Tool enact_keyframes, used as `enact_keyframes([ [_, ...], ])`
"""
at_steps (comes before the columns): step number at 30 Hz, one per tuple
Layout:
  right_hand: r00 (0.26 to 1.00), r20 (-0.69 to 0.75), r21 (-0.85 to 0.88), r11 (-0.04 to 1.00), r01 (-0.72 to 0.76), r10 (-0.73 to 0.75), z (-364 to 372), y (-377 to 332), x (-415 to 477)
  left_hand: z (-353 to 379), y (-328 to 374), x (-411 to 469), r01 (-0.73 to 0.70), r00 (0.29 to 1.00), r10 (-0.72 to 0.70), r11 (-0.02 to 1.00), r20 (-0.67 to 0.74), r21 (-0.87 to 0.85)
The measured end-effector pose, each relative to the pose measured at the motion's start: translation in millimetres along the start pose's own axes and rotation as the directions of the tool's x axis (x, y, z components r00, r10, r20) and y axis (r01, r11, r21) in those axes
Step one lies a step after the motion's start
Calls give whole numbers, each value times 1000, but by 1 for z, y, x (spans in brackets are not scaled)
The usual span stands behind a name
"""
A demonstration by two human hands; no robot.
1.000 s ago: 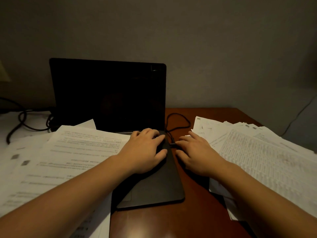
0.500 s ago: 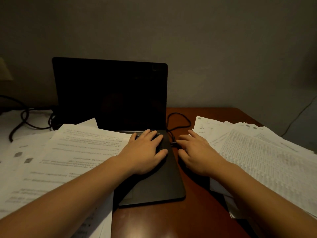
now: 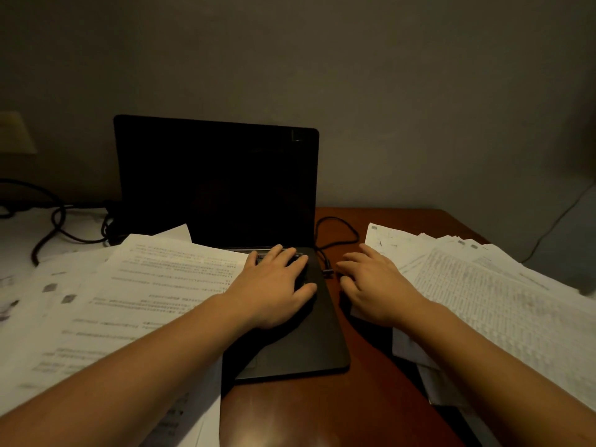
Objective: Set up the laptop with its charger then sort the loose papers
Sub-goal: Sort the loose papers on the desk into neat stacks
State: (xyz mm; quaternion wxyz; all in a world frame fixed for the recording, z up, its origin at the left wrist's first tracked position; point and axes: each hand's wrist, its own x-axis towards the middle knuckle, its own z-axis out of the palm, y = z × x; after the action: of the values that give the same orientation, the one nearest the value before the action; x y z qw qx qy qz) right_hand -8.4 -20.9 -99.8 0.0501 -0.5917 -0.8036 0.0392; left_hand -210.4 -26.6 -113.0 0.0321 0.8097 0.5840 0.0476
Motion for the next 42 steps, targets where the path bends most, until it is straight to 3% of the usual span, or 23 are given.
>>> enact_keyframes([
  [11, 996, -47, 73, 994, 77, -73, -24, -58, -32, -22, -31, -53, 40, 996, -42, 999, -84, -20],
  [17, 972, -200, 359, 913, 192, -126, -19, -128, -79, -39, -92, -131, 61, 996, -63, 998, -71, -30],
  [23, 996, -75, 622, 779, 81, -43, 5, -174, -110, -27, -149, -203, 121, 992, -118, 986, 32, -112],
  [25, 998, 17, 751, 659, -52, 59, 7, -181, -115, -21, -151, -215, 137, 991, -135, 980, 27, -143],
  [29, 951, 248, 949, 149, -277, 187, 3, -187, -121, -9, -145, -221, 142, 989, -146, 970, -6, -195],
  [31, 924, 329, 936, 63, -346, 193, 1, -188, -121, -8, -142, -220, 132, 989, -143, 957, -25, -258],
  [34, 901, 376, 911, 94, -403, 217, 0, -193, -118, -7, -140, -219, 104, 987, -139, 931, -77, -350],
  [37, 898, 430, 888, 133, -440, 95, 0, -201, -113, -7, -143, -220, 75, 983, -146, 872, -111, -484],
  [39, 908, 414, 877, 242, -415, 56, 2, -207, -108, -10, -145, -223, 26, 978, -141, 815, -155, -579],
  [42, 951, 292, 841, 447, -304, 96, 6, -211, -100, -19, -145, -227, -57, 958, -208, 534, -196, -843],
])
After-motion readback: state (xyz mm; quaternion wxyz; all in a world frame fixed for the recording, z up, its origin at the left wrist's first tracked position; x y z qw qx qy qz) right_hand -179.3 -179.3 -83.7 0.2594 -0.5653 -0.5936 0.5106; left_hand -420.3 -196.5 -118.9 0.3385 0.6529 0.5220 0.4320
